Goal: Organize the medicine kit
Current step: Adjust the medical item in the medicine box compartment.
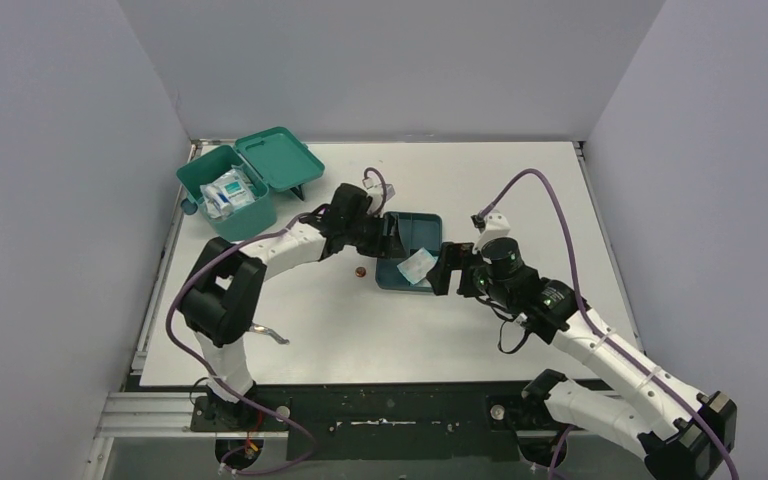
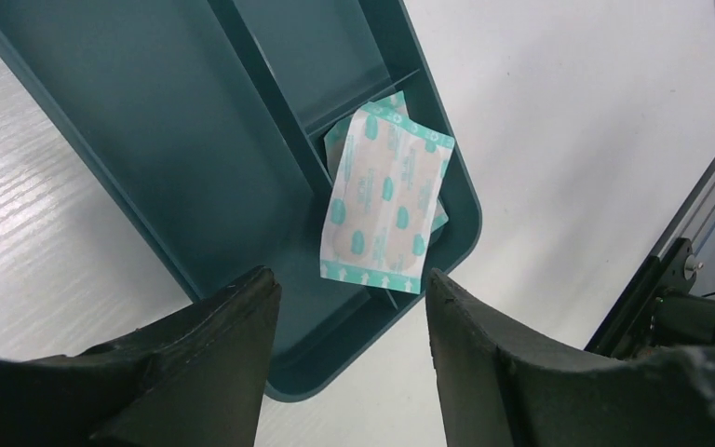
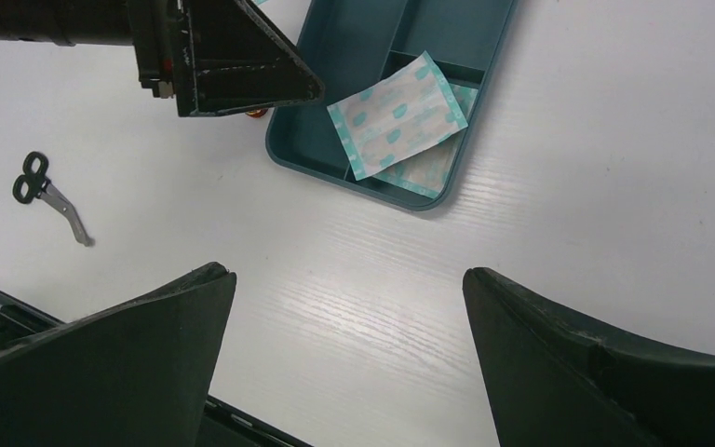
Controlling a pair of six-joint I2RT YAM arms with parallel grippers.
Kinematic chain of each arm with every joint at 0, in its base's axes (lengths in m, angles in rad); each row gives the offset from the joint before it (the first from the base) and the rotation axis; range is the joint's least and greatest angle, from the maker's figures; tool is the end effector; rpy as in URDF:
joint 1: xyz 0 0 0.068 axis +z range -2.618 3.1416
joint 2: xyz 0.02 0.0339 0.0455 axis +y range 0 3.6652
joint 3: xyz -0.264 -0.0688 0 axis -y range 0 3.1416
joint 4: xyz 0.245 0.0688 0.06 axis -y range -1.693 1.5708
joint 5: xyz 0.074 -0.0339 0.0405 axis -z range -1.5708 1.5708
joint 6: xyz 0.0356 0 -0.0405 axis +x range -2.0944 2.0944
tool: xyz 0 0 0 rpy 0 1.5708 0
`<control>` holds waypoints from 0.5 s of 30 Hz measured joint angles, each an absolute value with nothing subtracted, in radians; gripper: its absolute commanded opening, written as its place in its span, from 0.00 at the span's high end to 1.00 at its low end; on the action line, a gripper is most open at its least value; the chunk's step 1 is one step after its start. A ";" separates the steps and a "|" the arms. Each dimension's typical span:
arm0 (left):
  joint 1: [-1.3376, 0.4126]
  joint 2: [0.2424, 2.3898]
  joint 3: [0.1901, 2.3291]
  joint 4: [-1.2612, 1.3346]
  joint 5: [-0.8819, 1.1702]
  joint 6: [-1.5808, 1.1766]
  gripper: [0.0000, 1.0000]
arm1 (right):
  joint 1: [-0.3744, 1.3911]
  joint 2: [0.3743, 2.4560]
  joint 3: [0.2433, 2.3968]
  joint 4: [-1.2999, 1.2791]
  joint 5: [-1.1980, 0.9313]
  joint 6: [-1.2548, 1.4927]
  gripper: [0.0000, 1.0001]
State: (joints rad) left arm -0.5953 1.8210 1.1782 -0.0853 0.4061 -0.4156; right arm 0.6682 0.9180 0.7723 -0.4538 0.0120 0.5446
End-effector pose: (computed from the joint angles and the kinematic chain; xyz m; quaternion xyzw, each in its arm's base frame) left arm 0.3209 -0.2343 0.1994 0.1623 0.8828 -0.3550 0.2614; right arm 0.1582 0.1244 0.2852 -0.0518 0.8828 0.2617 0.3866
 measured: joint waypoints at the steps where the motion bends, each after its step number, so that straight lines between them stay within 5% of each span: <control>1: -0.595 1.835 1.185 -0.078 0.409 -0.416 0.44 | 0.668 0.914 0.773 -0.460 0.013 0.548 0.00; 15: -0.595 1.956 1.235 -0.057 0.435 -0.415 0.51 | 0.668 0.892 0.801 -0.497 0.012 0.571 0.00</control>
